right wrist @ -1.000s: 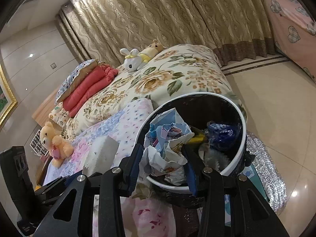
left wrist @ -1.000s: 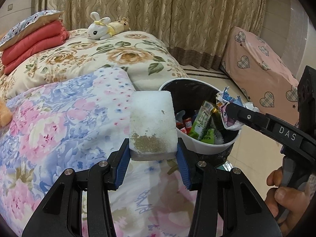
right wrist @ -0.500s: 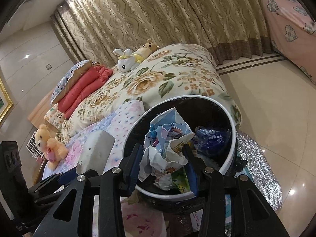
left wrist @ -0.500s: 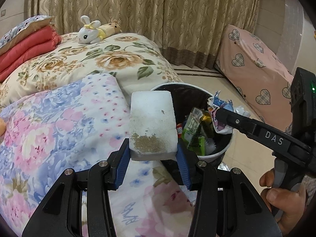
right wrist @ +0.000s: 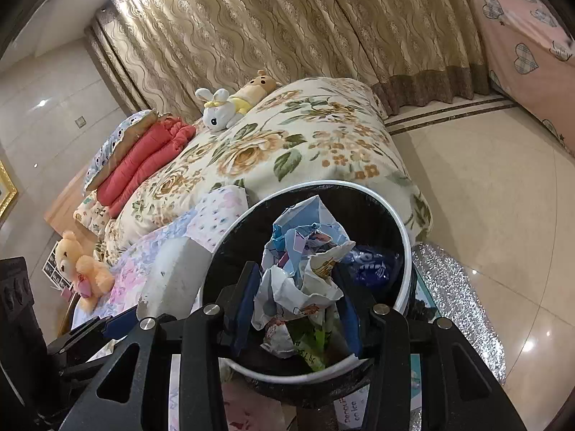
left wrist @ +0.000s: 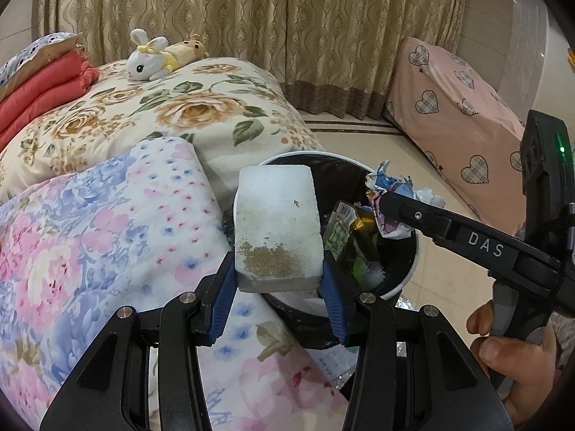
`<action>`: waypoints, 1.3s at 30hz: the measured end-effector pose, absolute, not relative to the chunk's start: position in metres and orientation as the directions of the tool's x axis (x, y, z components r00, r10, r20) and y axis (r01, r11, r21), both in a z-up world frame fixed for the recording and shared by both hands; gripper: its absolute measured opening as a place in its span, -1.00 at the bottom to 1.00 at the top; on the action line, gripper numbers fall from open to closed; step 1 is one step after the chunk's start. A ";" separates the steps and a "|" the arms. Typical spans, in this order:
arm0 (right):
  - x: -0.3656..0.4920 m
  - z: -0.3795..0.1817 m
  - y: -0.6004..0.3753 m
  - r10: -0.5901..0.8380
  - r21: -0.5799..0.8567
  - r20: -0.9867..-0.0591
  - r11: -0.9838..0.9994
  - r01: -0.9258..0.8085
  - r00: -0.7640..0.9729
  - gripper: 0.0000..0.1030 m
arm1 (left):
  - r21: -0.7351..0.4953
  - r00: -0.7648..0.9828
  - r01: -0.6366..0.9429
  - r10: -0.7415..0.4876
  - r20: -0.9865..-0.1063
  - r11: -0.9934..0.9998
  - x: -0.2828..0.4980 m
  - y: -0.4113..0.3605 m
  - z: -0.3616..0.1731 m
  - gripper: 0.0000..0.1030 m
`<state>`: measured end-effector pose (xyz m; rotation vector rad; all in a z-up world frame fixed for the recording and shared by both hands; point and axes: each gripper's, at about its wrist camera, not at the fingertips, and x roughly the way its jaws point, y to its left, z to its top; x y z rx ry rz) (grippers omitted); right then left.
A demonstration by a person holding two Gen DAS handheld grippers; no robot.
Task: Collect trash
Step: 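Lift the foam block and crumpled paper and carry them over the bin, then open both tools to drop the foam block and paper into the bin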
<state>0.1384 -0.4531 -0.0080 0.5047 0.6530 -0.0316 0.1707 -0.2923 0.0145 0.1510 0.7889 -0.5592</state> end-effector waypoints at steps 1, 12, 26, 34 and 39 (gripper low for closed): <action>0.140 -0.008 -0.454 0.127 0.437 -0.590 0.881 0.183 0.797 -0.15 | -0.074 0.568 0.531 -0.419 -0.708 0.844 0.171 -0.294 0.015 -0.14; 0.152 -0.008 -0.461 0.131 0.428 -0.605 0.885 0.183 0.785 -0.14 | -0.068 0.559 0.540 -0.417 -0.716 0.839 0.182 -0.307 0.014 -0.14; 0.160 -0.008 -0.463 0.139 0.424 -0.613 0.888 0.176 0.778 -0.14 | -0.075 0.537 0.547 -0.419 -0.732 0.834 0.191 -0.315 0.010 -0.11; 0.162 -0.009 -0.464 0.140 0.427 -0.621 0.886 0.183 0.771 0.04 | -0.096 0.525 0.546 -0.428 -0.736 0.833 0.194 -0.314 0.008 -0.06; 0.161 -0.008 -0.463 0.142 0.435 -0.620 0.881 0.187 0.772 0.27 | -0.100 0.532 0.536 -0.428 -0.731 0.838 0.191 -0.308 0.011 0.15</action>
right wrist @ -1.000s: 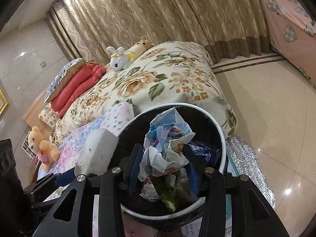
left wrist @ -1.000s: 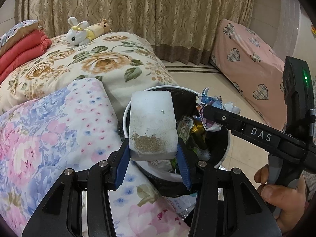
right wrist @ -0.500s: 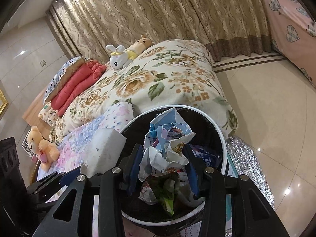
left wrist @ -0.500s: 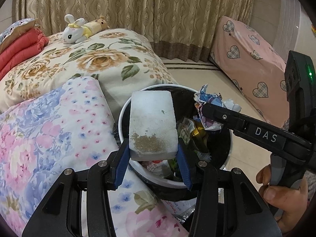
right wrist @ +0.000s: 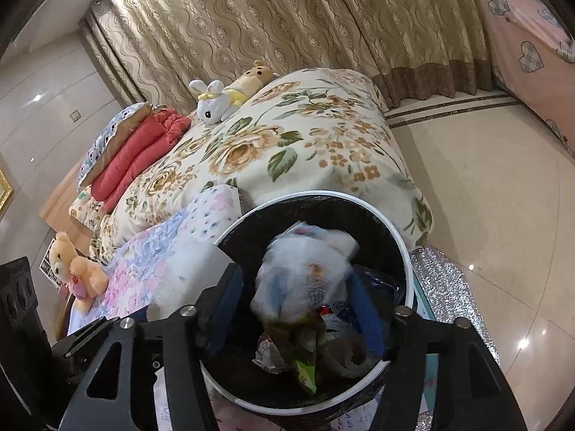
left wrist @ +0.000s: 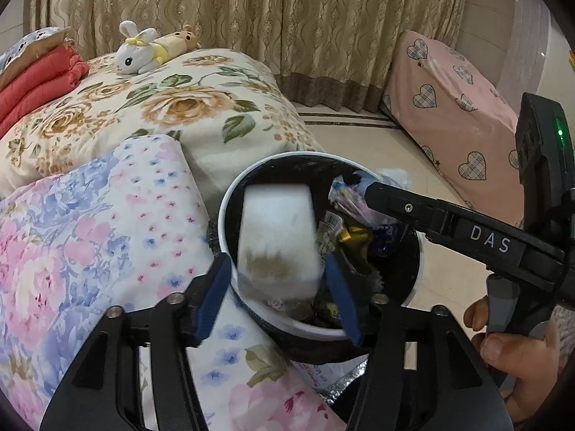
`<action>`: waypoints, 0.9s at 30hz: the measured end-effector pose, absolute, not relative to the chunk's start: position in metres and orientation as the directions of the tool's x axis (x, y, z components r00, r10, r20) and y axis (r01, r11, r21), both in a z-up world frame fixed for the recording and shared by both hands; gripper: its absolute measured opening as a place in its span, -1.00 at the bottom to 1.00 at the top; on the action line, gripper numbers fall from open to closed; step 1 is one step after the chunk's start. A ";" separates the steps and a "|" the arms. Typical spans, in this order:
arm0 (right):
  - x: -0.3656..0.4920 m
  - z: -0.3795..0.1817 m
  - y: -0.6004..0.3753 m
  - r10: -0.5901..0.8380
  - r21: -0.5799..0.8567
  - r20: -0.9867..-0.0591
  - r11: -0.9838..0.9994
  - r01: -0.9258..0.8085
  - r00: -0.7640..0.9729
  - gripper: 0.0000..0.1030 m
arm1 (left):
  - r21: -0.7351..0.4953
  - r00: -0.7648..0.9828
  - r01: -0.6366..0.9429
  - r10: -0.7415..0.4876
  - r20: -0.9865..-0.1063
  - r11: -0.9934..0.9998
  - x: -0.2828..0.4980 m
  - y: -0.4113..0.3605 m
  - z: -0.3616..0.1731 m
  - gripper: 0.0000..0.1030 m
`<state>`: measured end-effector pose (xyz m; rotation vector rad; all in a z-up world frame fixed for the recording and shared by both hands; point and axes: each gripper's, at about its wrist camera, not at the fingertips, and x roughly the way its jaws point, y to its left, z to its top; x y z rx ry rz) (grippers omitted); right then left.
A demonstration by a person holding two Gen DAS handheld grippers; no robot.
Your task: Collect trash
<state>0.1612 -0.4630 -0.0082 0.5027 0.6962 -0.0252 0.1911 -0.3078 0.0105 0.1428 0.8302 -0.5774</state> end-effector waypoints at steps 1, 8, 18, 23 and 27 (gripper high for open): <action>0.161 -0.008 -0.463 0.144 0.436 -0.617 0.881 0.183 0.773 0.28 | -0.107 0.533 0.532 -0.430 -0.728 0.840 0.191 -0.305 0.011 0.15; 0.147 0.002 -0.458 0.143 0.451 -0.590 0.874 0.178 0.794 0.34 | -0.139 0.554 0.489 -0.430 -0.713 0.861 0.183 -0.279 0.013 0.16; 0.106 0.008 -0.415 0.158 0.457 -0.539 0.880 0.129 0.827 0.58 | -0.188 0.628 0.384 -0.405 -0.664 0.904 0.137 -0.209 0.009 0.19; 0.080 0.002 -0.374 0.167 0.422 -0.514 0.903 0.079 0.841 0.74 | -0.187 0.690 0.328 -0.370 -0.623 0.926 0.107 -0.167 0.006 0.25; 0.065 -0.003 -0.344 0.167 0.379 -0.494 0.925 0.038 0.853 0.80 | -0.167 0.737 0.288 -0.329 -0.590 0.943 0.085 -0.142 0.006 0.34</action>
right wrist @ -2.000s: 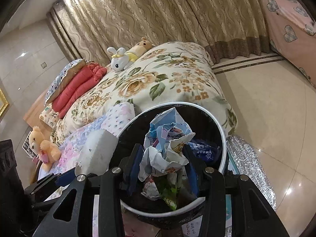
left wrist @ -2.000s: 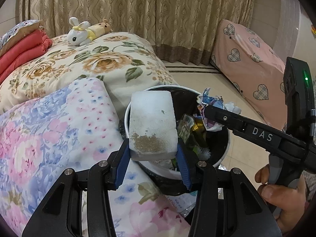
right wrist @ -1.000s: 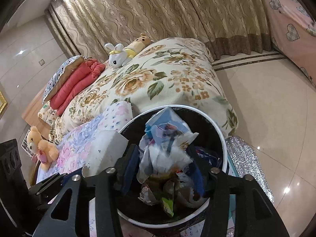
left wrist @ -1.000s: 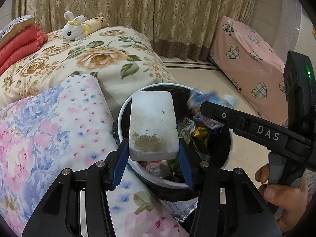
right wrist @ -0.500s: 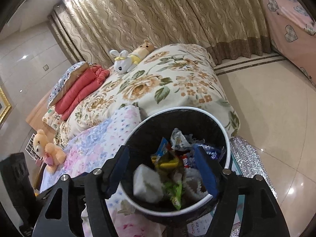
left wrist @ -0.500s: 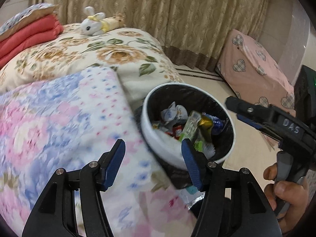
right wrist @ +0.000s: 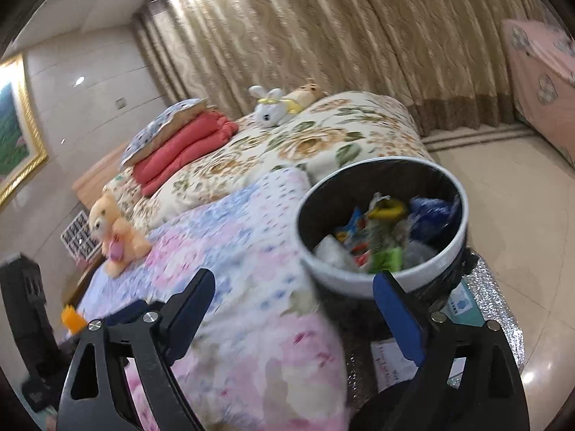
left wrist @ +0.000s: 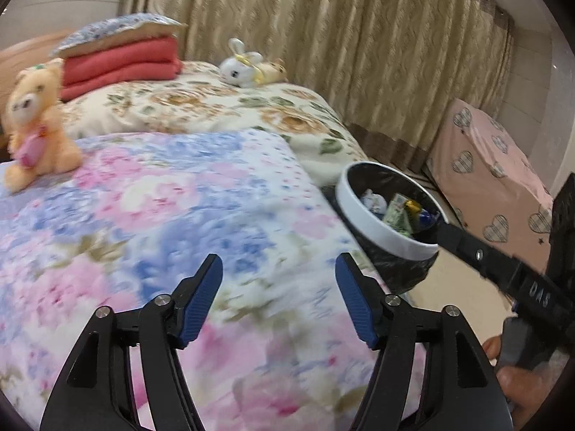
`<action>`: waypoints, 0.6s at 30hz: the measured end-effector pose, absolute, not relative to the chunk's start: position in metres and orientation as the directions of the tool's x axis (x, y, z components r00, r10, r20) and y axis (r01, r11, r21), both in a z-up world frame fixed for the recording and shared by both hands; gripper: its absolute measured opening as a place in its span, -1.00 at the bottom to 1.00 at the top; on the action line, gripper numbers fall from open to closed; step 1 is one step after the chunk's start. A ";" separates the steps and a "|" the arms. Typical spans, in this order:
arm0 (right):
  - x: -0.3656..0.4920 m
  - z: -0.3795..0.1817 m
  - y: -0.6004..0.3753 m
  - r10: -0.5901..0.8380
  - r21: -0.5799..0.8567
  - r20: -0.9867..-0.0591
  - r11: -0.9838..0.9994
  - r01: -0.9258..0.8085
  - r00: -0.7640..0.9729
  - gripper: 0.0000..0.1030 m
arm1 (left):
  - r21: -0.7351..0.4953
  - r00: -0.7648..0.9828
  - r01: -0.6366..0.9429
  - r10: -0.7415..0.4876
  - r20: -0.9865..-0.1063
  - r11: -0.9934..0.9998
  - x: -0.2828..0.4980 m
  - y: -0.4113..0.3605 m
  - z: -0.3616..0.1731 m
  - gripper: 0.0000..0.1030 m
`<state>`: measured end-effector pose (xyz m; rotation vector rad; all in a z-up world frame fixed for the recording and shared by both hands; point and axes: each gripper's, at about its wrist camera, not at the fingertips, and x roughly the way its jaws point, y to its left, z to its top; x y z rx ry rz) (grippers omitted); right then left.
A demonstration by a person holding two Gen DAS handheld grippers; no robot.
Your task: Collect trash
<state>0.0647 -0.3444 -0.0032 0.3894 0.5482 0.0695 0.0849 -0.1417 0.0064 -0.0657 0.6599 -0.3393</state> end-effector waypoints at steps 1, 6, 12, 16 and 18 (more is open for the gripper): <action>0.061 -0.004 -0.338 0.165 0.371 -0.488 0.928 0.032 0.857 0.80 | -0.166 0.753 0.275 -0.319 -0.576 0.947 0.079 -0.134 0.007 0.38; 0.041 -0.001 -0.313 0.119 0.293 -0.438 0.956 0.017 0.891 0.82 | -0.150 0.814 0.221 -0.267 -0.516 0.964 0.055 -0.106 0.014 0.44; 0.014 0.010 -0.291 0.058 0.192 -0.325 0.981 0.005 0.944 1.00 | -0.101 0.894 0.158 -0.185 -0.408 0.982 0.023 -0.086 0.023 0.80; 0.008 0.015 -0.280 0.014 0.125 -0.292 0.992 0.024 0.956 1.00 | -0.082 0.917 0.117 -0.140 -0.373 0.990 0.011 -0.075 0.024 0.94; 0.008 0.014 -0.277 0.002 0.113 -0.284 0.993 0.031 0.959 1.00 | -0.076 0.925 0.092 -0.113 -0.362 0.993 0.007 -0.071 0.022 0.97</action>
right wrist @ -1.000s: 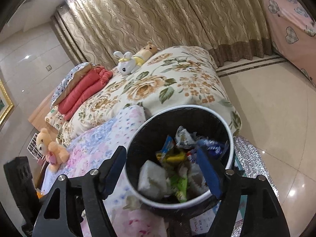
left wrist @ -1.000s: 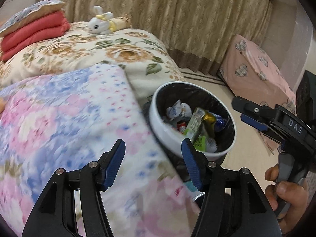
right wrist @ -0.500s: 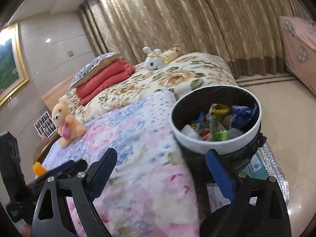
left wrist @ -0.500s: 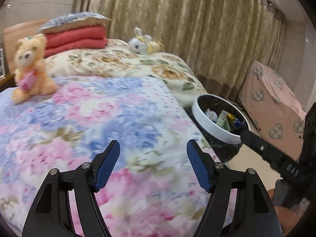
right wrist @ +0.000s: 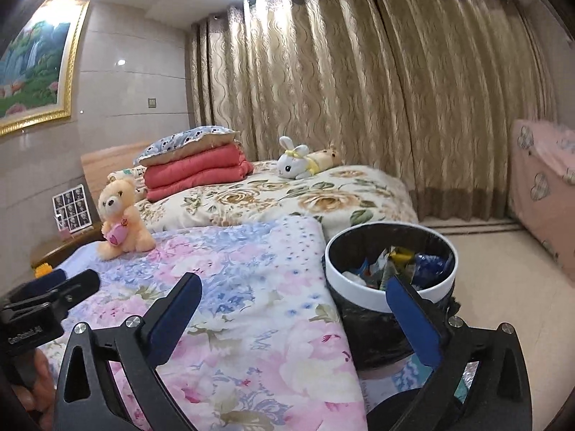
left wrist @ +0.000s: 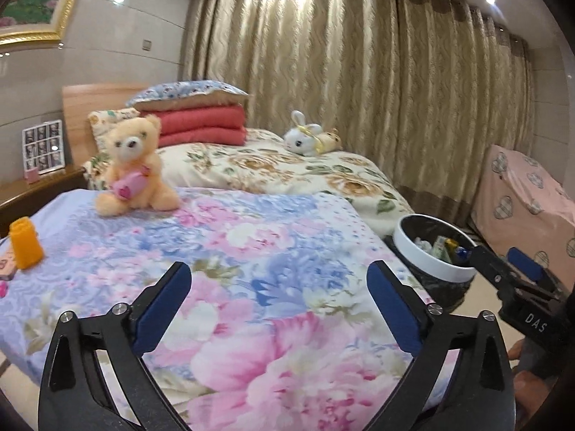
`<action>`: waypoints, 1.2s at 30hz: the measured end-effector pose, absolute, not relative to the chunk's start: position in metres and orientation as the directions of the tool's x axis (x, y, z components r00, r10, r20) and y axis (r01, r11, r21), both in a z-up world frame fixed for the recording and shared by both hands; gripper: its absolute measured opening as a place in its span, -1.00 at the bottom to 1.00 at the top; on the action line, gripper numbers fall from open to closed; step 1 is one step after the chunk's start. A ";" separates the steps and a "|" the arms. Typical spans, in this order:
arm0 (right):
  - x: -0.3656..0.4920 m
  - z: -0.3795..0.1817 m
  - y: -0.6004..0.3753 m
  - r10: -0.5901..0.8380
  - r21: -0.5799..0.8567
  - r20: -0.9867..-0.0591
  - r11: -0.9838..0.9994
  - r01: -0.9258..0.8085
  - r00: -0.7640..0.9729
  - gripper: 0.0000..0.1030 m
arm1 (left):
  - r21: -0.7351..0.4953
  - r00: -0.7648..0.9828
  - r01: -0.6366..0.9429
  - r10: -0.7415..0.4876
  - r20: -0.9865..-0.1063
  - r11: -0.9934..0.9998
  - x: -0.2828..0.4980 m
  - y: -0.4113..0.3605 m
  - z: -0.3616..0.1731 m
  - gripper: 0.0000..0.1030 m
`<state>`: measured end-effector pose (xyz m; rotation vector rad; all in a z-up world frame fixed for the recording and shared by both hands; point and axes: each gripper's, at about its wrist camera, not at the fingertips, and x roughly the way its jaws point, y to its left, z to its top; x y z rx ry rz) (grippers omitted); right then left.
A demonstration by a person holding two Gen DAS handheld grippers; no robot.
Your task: Collect trash
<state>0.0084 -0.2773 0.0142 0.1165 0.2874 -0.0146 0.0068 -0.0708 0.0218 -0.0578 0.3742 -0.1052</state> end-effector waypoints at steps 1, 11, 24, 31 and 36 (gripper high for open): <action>0.008 0.014 -0.276 -0.002 0.106 -0.277 0.994 0.032 0.961 1.00 | -0.075 0.928 0.080 -0.102 -0.358 0.994 0.006 -0.068 0.020 0.98; 0.007 0.009 -0.269 0.006 0.100 -0.264 0.995 0.022 0.964 1.00 | -0.038 0.937 0.053 -0.063 -0.344 0.998 -0.003 -0.067 0.015 0.99; 0.004 0.008 -0.264 0.021 0.107 -0.270 0.994 0.009 0.963 1.00 | -0.039 0.936 0.028 -0.040 -0.349 0.999 -0.006 -0.065 0.015 0.99; 0.007 0.007 -0.263 0.029 0.109 -0.279 0.994 0.001 0.960 1.00 | -0.035 0.937 0.023 -0.034 -0.347 0.999 -0.007 -0.065 0.015 0.99; 0.008 0.005 -0.263 0.034 0.115 -0.288 0.993 0.000 0.957 1.00 | -0.020 0.940 0.023 -0.028 -0.341 1.000 -0.008 -0.067 0.015 0.99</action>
